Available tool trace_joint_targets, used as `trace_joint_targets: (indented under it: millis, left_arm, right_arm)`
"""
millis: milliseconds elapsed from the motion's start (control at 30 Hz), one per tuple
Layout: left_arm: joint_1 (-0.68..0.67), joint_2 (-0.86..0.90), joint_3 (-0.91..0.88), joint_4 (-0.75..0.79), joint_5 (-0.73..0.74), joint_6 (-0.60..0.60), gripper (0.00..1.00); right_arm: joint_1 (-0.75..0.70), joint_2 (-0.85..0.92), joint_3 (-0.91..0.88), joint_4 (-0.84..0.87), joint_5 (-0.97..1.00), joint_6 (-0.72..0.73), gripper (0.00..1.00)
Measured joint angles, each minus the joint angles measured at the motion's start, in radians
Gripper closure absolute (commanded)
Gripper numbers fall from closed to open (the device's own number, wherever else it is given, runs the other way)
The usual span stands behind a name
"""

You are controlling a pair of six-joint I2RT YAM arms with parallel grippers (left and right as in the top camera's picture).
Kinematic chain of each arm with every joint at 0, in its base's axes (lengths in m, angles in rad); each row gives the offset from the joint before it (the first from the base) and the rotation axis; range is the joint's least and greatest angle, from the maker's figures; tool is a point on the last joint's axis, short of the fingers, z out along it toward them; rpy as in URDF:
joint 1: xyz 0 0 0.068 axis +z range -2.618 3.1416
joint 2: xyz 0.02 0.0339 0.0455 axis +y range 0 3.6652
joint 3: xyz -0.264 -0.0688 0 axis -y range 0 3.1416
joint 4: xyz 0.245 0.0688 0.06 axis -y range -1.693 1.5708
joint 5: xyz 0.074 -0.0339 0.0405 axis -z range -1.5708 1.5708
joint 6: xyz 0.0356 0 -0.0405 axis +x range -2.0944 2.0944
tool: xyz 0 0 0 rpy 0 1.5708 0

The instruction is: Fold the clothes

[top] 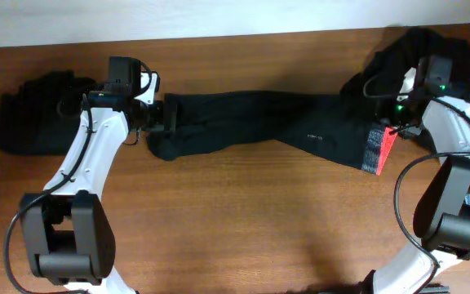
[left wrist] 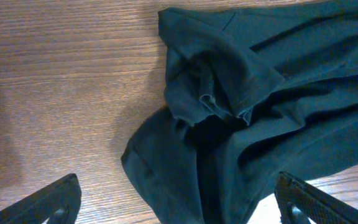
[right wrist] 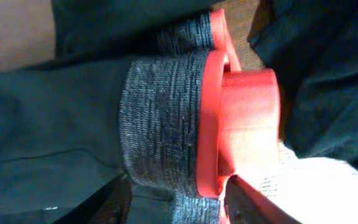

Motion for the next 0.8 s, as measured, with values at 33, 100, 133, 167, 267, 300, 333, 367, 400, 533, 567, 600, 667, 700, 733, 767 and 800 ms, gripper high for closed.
trace_joint_targets:
  millis: [33,100,133,167,267,300,333,367,400,533,567,600,667,700,733,767,800]
  left_arm:
    - [0.0,0.0,0.0,0.0,-0.005,0.0,0.01]
    - [0.0,0.0,0.0,0.0,-0.014,0.0,0.01]
    - [0.0,0.0,0.0,0.0,-0.021,0.0,0.01]
    - [0.0,0.0,0.0,0.0,-0.024,0.0,0.01]
    - [0.0,0.0,0.0,0.0,-0.032,0.0,0.01]
    - [0.0,0.0,0.0,0.0,-0.033,0.0,0.01]
    - [0.0,0.0,0.0,0.0,-0.034,0.0,0.01]
    - [0.0,0.0,0.0,0.001,-0.037,0.0,0.01]
    - [0.0,0.0,0.0,0.002,-0.037,0.0,0.01]
    - [0.0,0.0,0.0,0.008,-0.045,0.0,0.01]
    - [0.0,0.0,0.0,0.008,-0.051,0.0,0.01]
    - [0.0,0.0,0.0,0.008,-0.058,0.0,0.01]
    - [0.0,0.0,0.0,0.008,-0.075,0.0,0.01]
    - [0.0,0.0,0.0,0.008,-0.085,0.0,0.01]
    - [0.0,0.0,0.0,0.008,-0.096,0.0,0.01]
    - [0.001,0.0,0.0,0.011,-0.105,0.0,0.01]
    - [0.005,0.0,0.0,0.016,-0.116,0.0,0.01]
  right_arm:
    - [0.0,0.0,-0.013,0.009,0.0,0.0,0.51]
    - [0.0,0.0,-0.023,0.025,0.0,-0.002,0.51]
    - [0.0,0.0,-0.023,0.048,0.0,-0.002,0.51]
    - [0.0,0.0,-0.023,0.061,0.0,-0.005,0.51]
    - [0.0,0.0,-0.023,0.104,0.0,-0.032,0.51]
    - [0.0,0.0,-0.023,0.113,0.0,-0.042,0.51]
    - [0.0,0.0,-0.023,0.119,0.0,-0.053,0.51]
    - [0.001,0.0,-0.023,0.13,-0.004,-0.07,0.51]
    - [0.002,0.001,-0.023,0.134,-0.009,-0.085,0.52]
    - [0.015,0.003,-0.023,0.158,-0.021,-0.134,0.9]
    - [0.024,0.004,-0.023,0.167,-0.025,-0.149,0.96]
    - [0.03,0.005,-0.023,0.172,-0.026,-0.158,0.96]
    - [0.043,0.006,-0.023,0.182,-0.028,-0.163,0.96]
    - [0.051,0.006,-0.023,0.186,-0.029,-0.166,0.96]
    - [0.058,0.006,-0.023,0.189,-0.031,-0.167,0.96]
    - [0.069,0.006,-0.023,0.19,-0.031,-0.169,0.96]
    - [0.084,0.006,-0.023,0.188,-0.031,-0.17,0.96]
